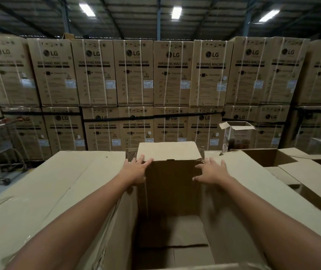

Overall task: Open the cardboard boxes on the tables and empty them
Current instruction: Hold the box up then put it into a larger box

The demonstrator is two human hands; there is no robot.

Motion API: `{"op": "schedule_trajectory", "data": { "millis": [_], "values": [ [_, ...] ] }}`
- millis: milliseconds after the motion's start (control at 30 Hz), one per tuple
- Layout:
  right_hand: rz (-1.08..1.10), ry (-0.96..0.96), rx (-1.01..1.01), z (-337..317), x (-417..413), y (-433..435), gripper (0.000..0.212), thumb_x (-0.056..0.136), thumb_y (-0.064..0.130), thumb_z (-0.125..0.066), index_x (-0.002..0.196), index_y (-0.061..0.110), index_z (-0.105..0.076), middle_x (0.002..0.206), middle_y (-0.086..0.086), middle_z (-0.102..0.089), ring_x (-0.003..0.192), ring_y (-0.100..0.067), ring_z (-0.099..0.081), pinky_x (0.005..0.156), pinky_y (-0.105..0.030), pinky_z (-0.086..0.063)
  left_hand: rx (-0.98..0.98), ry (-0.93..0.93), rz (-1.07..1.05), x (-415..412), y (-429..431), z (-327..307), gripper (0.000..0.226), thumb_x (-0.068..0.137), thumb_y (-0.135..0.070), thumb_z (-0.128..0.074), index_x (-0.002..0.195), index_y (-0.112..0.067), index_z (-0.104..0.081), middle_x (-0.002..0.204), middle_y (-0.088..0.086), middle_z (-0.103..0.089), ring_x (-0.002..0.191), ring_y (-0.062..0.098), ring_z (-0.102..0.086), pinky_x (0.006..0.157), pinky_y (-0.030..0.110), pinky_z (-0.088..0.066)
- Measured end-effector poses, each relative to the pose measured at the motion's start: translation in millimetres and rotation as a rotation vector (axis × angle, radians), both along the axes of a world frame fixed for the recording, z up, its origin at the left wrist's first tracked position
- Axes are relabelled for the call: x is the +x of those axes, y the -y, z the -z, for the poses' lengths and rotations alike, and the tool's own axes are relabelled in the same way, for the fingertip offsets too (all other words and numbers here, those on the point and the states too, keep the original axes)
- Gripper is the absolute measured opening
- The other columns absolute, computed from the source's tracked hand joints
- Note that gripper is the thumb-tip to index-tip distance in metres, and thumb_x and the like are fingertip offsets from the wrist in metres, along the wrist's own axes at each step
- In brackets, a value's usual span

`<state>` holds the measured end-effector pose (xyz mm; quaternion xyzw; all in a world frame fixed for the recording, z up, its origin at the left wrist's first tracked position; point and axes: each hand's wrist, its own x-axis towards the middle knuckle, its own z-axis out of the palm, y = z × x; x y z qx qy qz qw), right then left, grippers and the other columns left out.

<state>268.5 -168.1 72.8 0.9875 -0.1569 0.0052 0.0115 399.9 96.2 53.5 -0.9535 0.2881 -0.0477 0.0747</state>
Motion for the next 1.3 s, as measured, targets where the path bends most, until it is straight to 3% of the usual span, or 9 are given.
{"op": "schedule_trajectory", "data": {
  "millis": [167,433,500,600,733,800,900,1100,1300],
  "values": [
    [-0.007,0.007,-0.002,-6,-54,-15,0.063,0.094,0.058,-0.054,0.151,0.032,-0.041,0.166,-0.013,-0.017,0.154,-0.032,-0.009,0.121,-0.059,-0.005,0.003,-0.092,-0.076,-37,-19,-8,0.081,0.097,-0.049,-0.052,0.160,-0.032,-0.003,0.167,0.011,0.003,0.153,0.035,0.000,0.122,0.057,-0.006],
    [-0.013,0.033,-0.003,-8,-161,-37,0.055,0.094,0.059,-0.051,0.142,0.031,-0.054,0.159,-0.012,-0.032,0.149,-0.030,-0.024,0.121,-0.056,-0.014,-0.058,-0.182,-0.165,-141,-60,-14,0.062,0.097,-0.061,-0.044,0.151,-0.032,-0.038,0.167,0.009,-0.007,0.153,0.034,-0.004,0.120,0.060,-0.004],
    [-0.020,0.072,0.026,-5,-186,-47,0.053,0.095,0.062,-0.046,0.137,0.032,-0.059,0.150,-0.009,-0.044,0.142,-0.029,-0.033,0.118,-0.055,-0.019,-0.145,-0.197,-0.148,-172,-66,-10,0.059,0.096,-0.064,-0.043,0.146,-0.033,-0.046,0.165,0.008,-0.020,0.153,0.032,-0.011,0.119,0.061,-0.007],
    [-0.057,0.149,0.152,-3,-221,-64,0.050,0.100,0.059,-0.040,0.132,0.029,-0.063,0.141,-0.005,-0.055,0.135,-0.028,-0.043,0.115,-0.054,-0.024,-0.346,-0.231,-0.037,-226,-69,-9,0.052,0.099,-0.058,-0.043,0.138,-0.027,-0.057,0.148,0.002,-0.050,0.140,0.025,-0.040,0.115,0.056,-0.027],
    [-0.158,0.225,0.203,8,-262,-93,0.042,0.103,0.050,-0.039,0.129,0.029,-0.065,0.130,-0.003,-0.061,0.125,-0.026,-0.052,0.109,-0.047,-0.033,-0.445,-0.201,0.046,-305,-63,-5,0.047,0.103,-0.051,-0.038,0.134,-0.022,-0.059,0.138,0.000,-0.059,0.127,0.020,-0.052,0.110,0.053,-0.036],
    [-0.165,0.244,0.140,26,-279,-103,0.047,0.102,0.053,-0.036,0.139,0.030,-0.055,0.141,-0.006,-0.053,0.136,-0.028,-0.044,0.114,-0.048,-0.027,-0.390,-0.110,0.011,-333,-64,7,0.053,0.101,-0.057,-0.034,0.143,-0.027,-0.049,0.149,-0.001,-0.049,0.140,0.023,-0.040,0.117,0.062,-0.019],
    [-0.124,0.168,0.182,45,-301,-111,0.059,0.105,0.051,-0.032,0.159,0.033,-0.017,0.168,-0.006,-0.006,0.154,-0.028,-0.002,0.122,-0.054,-0.010,-0.228,-0.045,-0.016,-349,-70,27,0.071,0.098,-0.068,-0.025,0.158,-0.034,-0.011,0.168,0.004,-0.007,0.154,0.029,-0.001,0.119,0.062,0.006],
    [-0.013,0.125,0.297,44,-311,-129,0.066,0.107,0.040,-0.033,0.160,0.033,0.007,0.163,-0.003,0.031,0.150,-0.028,0.028,0.119,-0.062,-0.009,-0.208,-0.073,-0.079,-357,-66,26,0.076,0.096,-0.071,-0.023,0.157,-0.038,0.007,0.167,0.008,0.013,0.151,0.036,0.018,0.117,0.065,0.010],
    [0.066,0.167,0.271,49,-317,-143,0.068,0.106,0.044,-0.038,0.159,0.038,0.005,0.164,-0.004,0.029,0.150,-0.031,0.027,0.118,-0.064,-0.007,-0.493,-0.100,-0.247,-382,-68,41,0.076,0.093,-0.072,-0.036,0.156,-0.046,-0.001,0.165,0.007,0.018,0.149,0.042,0.020,0.110,0.074,-0.008]
  ]
}}
